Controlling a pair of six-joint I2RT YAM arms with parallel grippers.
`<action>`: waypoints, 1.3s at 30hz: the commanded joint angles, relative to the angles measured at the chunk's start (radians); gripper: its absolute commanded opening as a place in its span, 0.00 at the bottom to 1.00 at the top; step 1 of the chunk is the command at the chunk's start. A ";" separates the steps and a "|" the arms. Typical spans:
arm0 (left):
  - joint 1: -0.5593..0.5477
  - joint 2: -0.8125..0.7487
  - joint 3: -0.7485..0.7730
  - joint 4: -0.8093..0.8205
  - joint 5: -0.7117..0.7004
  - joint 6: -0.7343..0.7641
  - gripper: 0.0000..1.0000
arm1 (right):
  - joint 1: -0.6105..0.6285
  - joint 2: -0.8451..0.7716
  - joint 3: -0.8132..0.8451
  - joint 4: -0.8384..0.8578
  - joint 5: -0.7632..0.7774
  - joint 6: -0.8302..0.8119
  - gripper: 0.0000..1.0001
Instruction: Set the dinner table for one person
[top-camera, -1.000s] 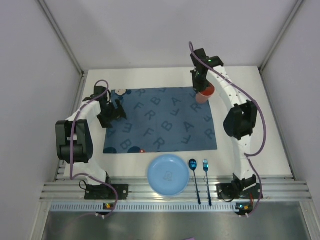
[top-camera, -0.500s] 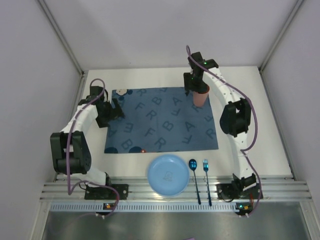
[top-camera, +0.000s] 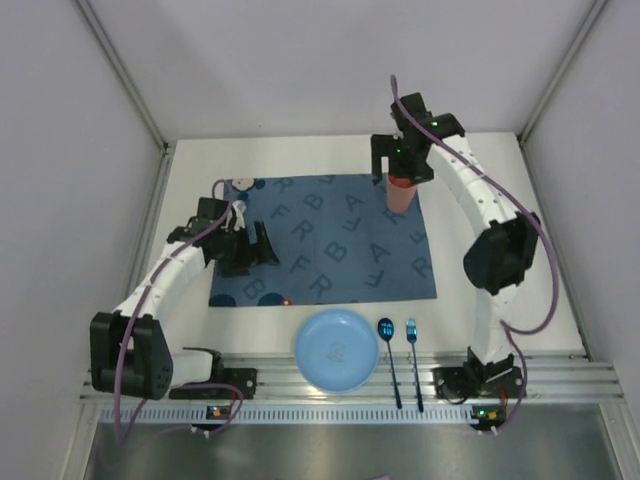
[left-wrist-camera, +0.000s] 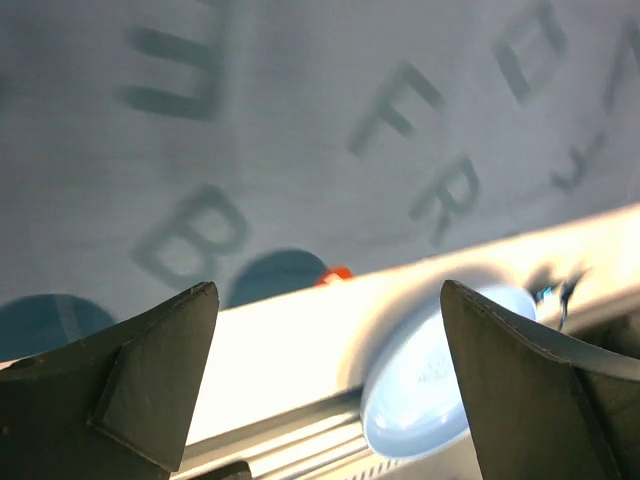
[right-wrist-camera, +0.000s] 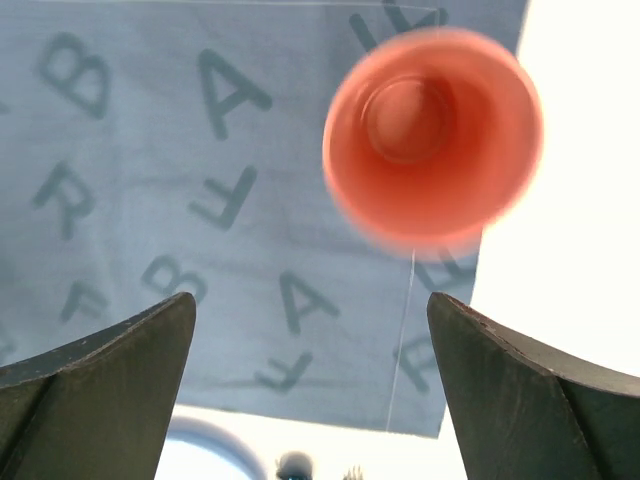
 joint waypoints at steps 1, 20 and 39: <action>-0.130 -0.084 -0.036 0.030 0.078 -0.004 0.98 | 0.024 -0.232 -0.035 0.025 0.046 0.021 1.00; -0.594 -0.142 -0.345 0.254 -0.084 -0.350 0.90 | 0.029 -0.921 -0.692 0.029 0.164 0.064 1.00; -0.835 0.027 -0.284 0.274 -0.236 -0.469 0.00 | 0.028 -1.136 -0.879 -0.055 0.176 0.023 1.00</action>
